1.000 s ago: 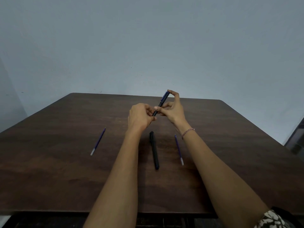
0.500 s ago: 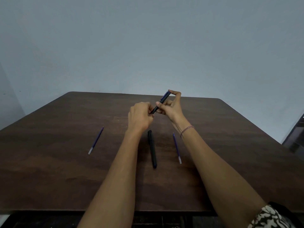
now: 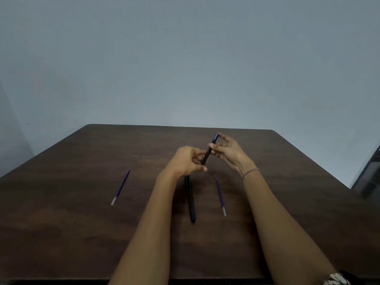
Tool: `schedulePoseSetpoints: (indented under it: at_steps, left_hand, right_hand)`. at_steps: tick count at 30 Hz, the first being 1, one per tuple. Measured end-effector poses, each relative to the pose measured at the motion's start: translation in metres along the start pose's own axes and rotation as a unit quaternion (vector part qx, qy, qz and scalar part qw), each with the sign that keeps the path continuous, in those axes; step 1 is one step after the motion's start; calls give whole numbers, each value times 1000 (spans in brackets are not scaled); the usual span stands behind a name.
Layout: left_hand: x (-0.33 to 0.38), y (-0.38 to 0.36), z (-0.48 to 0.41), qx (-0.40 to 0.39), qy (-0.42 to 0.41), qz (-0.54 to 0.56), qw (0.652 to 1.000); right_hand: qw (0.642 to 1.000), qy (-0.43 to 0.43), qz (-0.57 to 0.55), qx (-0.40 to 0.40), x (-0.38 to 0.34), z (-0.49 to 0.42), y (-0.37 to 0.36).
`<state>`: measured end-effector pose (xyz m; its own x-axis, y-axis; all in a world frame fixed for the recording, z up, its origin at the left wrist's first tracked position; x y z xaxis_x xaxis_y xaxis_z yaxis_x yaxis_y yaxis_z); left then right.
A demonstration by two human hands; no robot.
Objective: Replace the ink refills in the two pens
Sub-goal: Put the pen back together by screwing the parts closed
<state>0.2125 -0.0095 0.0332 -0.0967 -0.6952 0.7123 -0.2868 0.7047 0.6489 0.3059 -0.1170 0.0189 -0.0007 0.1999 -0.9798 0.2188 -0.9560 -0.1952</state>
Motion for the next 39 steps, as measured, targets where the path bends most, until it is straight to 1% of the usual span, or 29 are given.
schedulePoseSetpoints:
  at_steps: [5,10,13,17,19,22,24,27,31,36,39]
  left_hand:
    - [-4,-10,0,-21,19,10,1000]
    - [-7,-11,-3,-2,19,-10,1000]
    - [-4,-16,-3,-2,29,-51,998]
    - [12,-17,2,20,31,-116,993]
    - [21,-18,5,41,30,-146,988]
    - [39,-26,12,79,29,-202,976]
    - [53,-40,16,78,31,-203,976]
    - [72,-66,22,59,38,-176,982]
    - [94,-102,31,31,45,-149,987]
    - [106,-139,40,-8,65,-137,988]
    - [104,-152,42,-29,84,-139,986]
  right_hand:
    - [997,-17,59,-37,4,0,0]
    - [994,-11,108,-30,1,1,-2]
    - [987,5,160,0,0,0,2]
    - [978,30,195,66,-8,0,18]
    - [964,51,250,80,-17,1,30]
    - [928,81,353,84,-30,3,53]
    - [900,88,421,68,-34,6,69]
    - [867,68,493,29,-31,11,94]
    - [836,31,548,20,-31,21,132]
    - [815,16,577,48,-38,33,173]
    - [800,2,598,49,-39,35,188]
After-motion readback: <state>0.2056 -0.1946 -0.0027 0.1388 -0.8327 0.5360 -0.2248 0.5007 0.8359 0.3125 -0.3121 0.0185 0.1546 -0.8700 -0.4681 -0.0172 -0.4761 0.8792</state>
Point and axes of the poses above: each hand's wrist, its own z-axis away from the middle knuckle, its own y-axis out of the back of the hand, x = y × z, the point moved 9 cm from there along -z, towards the middle knuckle, and after that the axes turned 10 degrees about x, right-handed, at the moved point
